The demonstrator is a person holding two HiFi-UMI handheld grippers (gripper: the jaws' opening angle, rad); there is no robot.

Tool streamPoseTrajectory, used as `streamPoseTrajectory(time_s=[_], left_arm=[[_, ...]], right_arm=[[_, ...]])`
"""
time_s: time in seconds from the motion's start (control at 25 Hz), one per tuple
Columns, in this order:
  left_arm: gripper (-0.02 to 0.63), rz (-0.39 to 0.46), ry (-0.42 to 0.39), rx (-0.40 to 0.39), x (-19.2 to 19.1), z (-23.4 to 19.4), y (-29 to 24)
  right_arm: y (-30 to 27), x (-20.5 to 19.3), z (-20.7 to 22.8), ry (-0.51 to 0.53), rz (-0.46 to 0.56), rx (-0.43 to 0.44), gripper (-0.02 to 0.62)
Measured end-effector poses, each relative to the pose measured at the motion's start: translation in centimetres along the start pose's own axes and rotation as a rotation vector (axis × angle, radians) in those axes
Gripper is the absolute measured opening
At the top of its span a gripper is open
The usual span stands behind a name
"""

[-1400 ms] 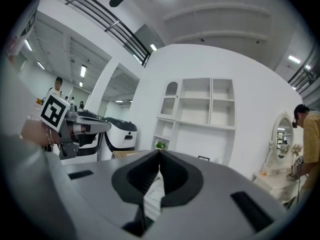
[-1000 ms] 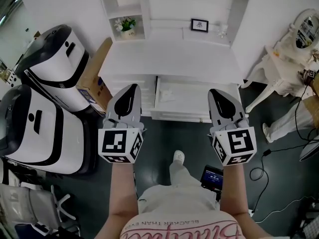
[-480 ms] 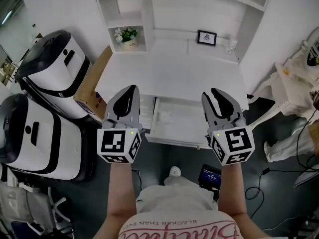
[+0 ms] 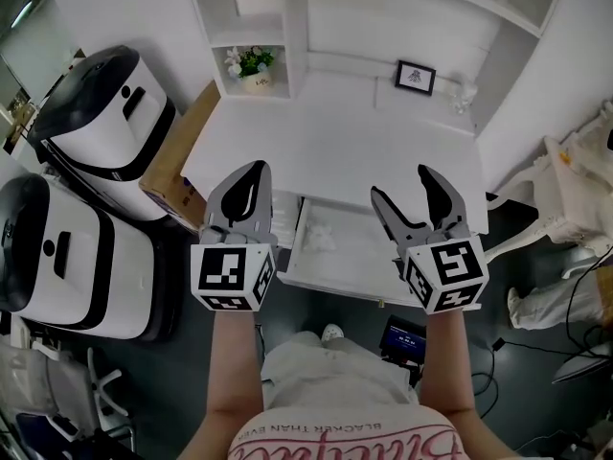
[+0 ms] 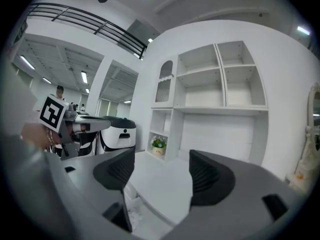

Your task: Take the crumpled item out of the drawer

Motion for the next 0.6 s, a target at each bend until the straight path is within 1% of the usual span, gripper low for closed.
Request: streamPoseTrajectory(time_s=[0.28,0.48,0.6], left_arm=[[0.009,-0.043,0.0,-0.016,-1.4,-1.5,-2.0],[0.009,-0.081,-0.001,-0.055,-2.3,-2.4,-4.0],[0.009,-0.109,0.001,-0.077,-3.3,-3.0,-5.2]], right_arm=[[-3.3,-2.1,-0.2,-0.042,-0.089,0.035,0.31],[-6.1,-4.0,0.0,-0.087,-0.178,0.021,0.31],[-8.0,-5.4,-0.3,-0.093,-0.242,0.015,0.31]])
Point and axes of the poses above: the fingertips, and each gripper's own axes: y backward along the fingers, z to its right, x out of its top, the point moved 6 cm from there along y, backward along the fingers, and after that the axes turned 11 degrees about -z, right-handed, at the moved point
